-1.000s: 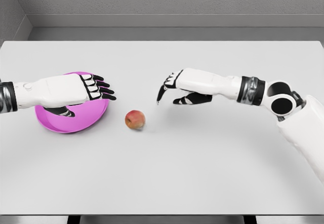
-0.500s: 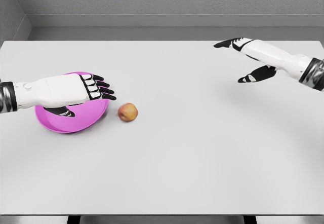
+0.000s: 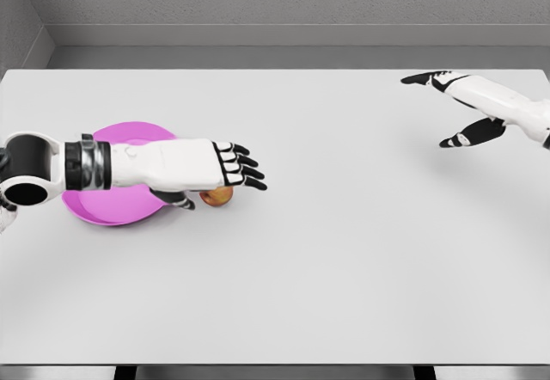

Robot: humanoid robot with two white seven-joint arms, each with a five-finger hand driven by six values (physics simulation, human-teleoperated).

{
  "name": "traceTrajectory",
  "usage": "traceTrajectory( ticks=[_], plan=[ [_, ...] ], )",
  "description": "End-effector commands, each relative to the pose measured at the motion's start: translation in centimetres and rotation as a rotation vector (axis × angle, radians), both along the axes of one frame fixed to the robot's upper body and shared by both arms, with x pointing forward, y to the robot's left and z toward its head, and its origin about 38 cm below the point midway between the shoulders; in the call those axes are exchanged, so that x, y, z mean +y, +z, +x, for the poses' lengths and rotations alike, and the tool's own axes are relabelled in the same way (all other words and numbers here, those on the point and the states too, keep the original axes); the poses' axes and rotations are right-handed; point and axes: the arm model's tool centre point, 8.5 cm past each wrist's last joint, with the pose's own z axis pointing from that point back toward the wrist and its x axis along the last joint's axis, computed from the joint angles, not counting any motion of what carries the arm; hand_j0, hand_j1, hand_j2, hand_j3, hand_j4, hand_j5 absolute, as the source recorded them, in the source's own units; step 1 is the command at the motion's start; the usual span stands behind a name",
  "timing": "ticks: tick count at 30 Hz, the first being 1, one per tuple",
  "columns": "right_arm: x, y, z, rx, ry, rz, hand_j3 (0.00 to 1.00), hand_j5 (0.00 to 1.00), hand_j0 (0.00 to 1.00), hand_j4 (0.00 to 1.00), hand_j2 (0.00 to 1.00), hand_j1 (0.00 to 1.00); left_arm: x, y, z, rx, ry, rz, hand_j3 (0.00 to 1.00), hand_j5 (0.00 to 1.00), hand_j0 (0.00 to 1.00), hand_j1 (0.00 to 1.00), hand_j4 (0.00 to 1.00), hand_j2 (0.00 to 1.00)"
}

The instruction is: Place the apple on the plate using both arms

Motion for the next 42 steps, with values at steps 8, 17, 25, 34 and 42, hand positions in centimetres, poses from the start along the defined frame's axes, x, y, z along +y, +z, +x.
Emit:
traceTrajectory(
  ticks=[8, 17, 25, 34, 42],
  plan=[
    [-1.3, -1.0, 0.1, 0.034, -0.040, 0.012, 1.00, 1.00, 1.00, 1.00, 1.00, 1.00, -0.9, -1.9, -0.7, 0.073, -0.040, 0.112, 1.00, 1.00, 1.00, 1.00, 1.00, 1.00],
    [-1.3, -1.0, 0.1, 0.035, -0.040, 0.012, 1.00, 1.00, 1.00, 1.00, 1.00, 1.00, 0.9, -2.3, 1.6, 0.176, 0.122, 0.059, 1.00, 1.00, 1.00, 1.00, 1.00, 1.00],
    [-1.3, -1.0, 0.1, 0.034, -0.040, 0.012, 1.00, 1.00, 1.00, 1.00, 1.00, 1.00, 0.3, -2.9, 3.3, 0.186, 0.158, 0.039, 1.00, 1.00, 1.00, 1.00, 1.00, 1.00],
    [-1.3, -1.2, 0.1, 0.038, -0.040, 0.013, 1.00, 1.00, 1.00, 1.00, 1.00, 1.00, -0.4, -3.4, 3.6, 0.195, 0.159, 0.034, 0.89, 0.89, 0.89, 0.89, 0.89, 0.89],
    [-1.3, -1.5, -0.1, 0.047, -0.040, 0.012, 1.00, 1.00, 1.00, 1.00, 1.00, 1.00, 1.2, -4.7, 4.6, 0.193, 0.214, 0.092, 0.89, 0.89, 0.89, 0.89, 0.89, 0.89]
  ],
)
